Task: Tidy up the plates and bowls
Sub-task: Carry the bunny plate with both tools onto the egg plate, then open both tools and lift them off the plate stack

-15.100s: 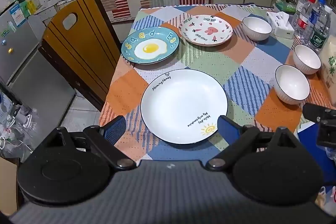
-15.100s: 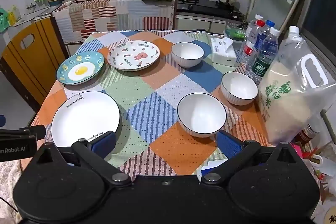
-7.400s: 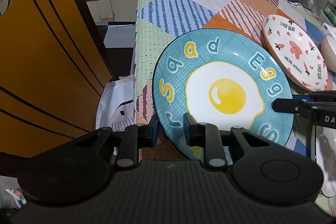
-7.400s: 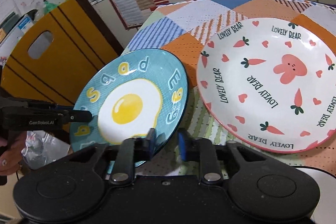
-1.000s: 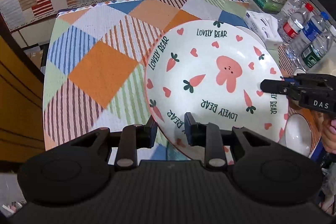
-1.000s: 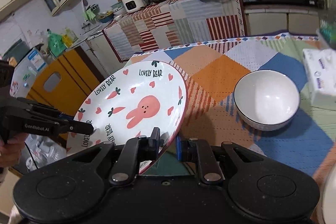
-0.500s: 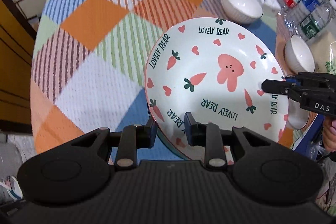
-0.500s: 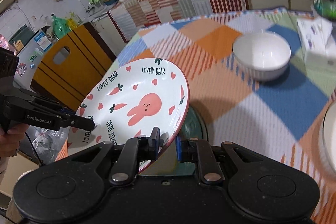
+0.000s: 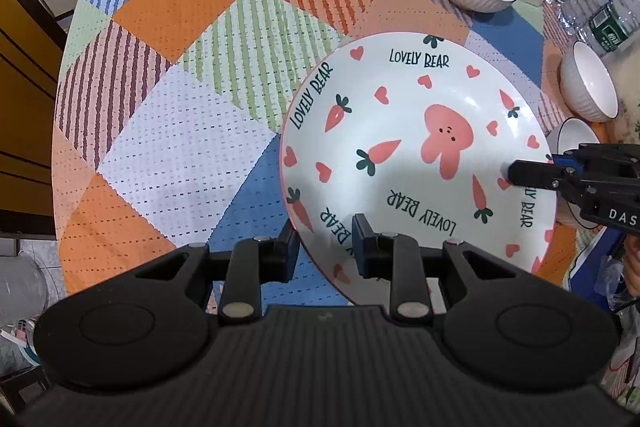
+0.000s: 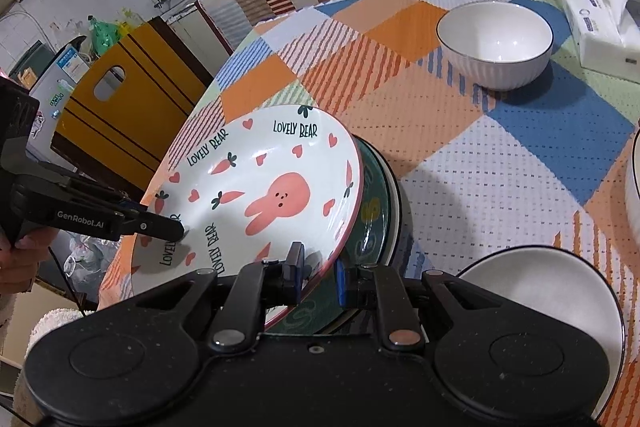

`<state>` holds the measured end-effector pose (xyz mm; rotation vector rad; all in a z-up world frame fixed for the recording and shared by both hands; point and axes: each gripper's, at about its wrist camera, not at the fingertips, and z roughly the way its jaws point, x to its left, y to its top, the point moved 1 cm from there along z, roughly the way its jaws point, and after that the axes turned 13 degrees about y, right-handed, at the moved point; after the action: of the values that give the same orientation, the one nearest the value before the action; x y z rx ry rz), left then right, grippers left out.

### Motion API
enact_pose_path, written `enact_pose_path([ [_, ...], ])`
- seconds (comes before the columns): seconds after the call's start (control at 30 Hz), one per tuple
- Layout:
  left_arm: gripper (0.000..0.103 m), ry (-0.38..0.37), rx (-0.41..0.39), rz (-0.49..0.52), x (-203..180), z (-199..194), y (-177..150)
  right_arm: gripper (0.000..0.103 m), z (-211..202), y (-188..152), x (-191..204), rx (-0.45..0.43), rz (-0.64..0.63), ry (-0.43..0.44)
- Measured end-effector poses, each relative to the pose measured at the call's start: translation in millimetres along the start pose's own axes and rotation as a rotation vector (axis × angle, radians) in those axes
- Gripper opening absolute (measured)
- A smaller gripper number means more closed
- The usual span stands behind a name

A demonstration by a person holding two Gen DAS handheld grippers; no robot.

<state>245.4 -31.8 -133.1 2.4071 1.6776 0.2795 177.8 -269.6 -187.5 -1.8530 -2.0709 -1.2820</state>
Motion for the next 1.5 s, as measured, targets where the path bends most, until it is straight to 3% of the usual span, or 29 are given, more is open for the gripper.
enact_pose_path([
  [0.3,0.027,0.069,0.022,0.023,-0.4,15.5,5.3,0.021,11.3,2.8,15.2,0.094,-0.076,-0.062],
  [0.6,0.026,0.11,-0.008,0.072,-8.9,14.1,6.4,0.023,12.0,2.7,18.0,0.111,-0.032,-0.13],
  [0.77,0.026,0.15,-0.036,0.112,-15.9,14.3,6.7,0.024,12.4,-0.5,36.3,0.093,0.027,-0.219],
  [1.13,0.025,0.157,-0.044,0.105,-19.4,4.5,-0.8,0.034,25.5,-8.6,64.7,0.151,-0.153,-0.413],
  [1.23,0.025,0.157,-0.051,0.098,-19.4,-4.7,-4.7,0.033,21.7,-12.2,67.5,0.123,-0.209,-0.436],
  [1.5,0.025,0.132,-0.071,0.094,-29.1,-38.1,-22.9,0.033,-18.1,-19.5,82.3,-0.002,-0.258,-0.374],
])
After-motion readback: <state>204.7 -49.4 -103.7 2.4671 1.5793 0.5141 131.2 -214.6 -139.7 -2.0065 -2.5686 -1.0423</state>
